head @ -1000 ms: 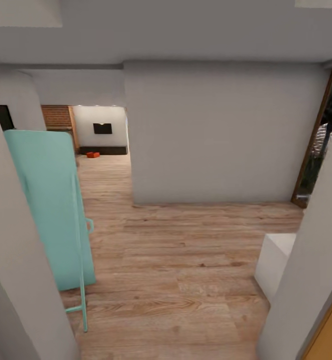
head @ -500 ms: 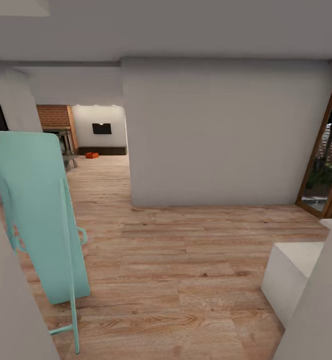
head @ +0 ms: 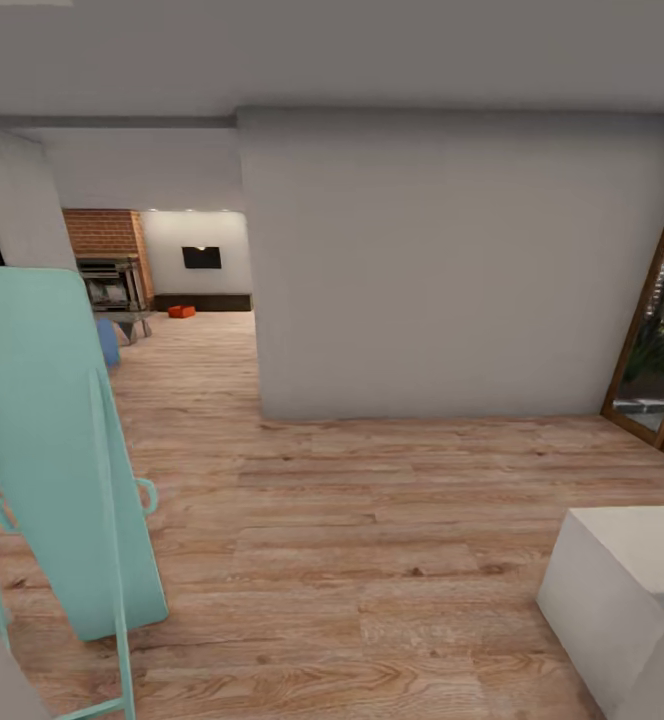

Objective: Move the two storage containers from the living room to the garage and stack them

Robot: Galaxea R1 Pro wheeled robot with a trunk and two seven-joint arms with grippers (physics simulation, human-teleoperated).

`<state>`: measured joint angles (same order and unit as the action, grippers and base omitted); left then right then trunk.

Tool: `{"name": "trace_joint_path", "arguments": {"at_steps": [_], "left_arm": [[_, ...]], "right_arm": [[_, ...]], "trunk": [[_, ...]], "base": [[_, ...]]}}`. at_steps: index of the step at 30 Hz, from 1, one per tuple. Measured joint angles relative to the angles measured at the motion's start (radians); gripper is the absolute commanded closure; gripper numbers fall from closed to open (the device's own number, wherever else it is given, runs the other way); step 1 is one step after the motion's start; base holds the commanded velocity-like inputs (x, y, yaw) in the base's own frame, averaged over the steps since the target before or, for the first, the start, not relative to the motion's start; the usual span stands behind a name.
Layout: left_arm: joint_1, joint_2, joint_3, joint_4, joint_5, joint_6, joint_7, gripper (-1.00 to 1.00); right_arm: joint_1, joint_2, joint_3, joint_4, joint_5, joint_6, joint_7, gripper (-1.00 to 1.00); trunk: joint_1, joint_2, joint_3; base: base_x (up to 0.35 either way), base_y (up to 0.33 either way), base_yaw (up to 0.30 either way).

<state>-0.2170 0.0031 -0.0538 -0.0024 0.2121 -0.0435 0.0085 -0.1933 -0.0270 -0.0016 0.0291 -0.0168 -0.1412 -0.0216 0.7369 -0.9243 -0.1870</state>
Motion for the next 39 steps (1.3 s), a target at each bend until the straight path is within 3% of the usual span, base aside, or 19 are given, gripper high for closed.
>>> {"name": "trace_joint_path", "arguments": {"at_steps": [39], "left_arm": [[0.000,0.000,0.000,0.000,0.000,-0.003,0.000,-1.00]], "right_arm": [[0.000,-0.002,0.000,0.000,0.000,0.002,-0.001,-1.00]], "trunk": [[0.000,0.000,0.000]], "base": [[0.322,0.000,0.000]]}}
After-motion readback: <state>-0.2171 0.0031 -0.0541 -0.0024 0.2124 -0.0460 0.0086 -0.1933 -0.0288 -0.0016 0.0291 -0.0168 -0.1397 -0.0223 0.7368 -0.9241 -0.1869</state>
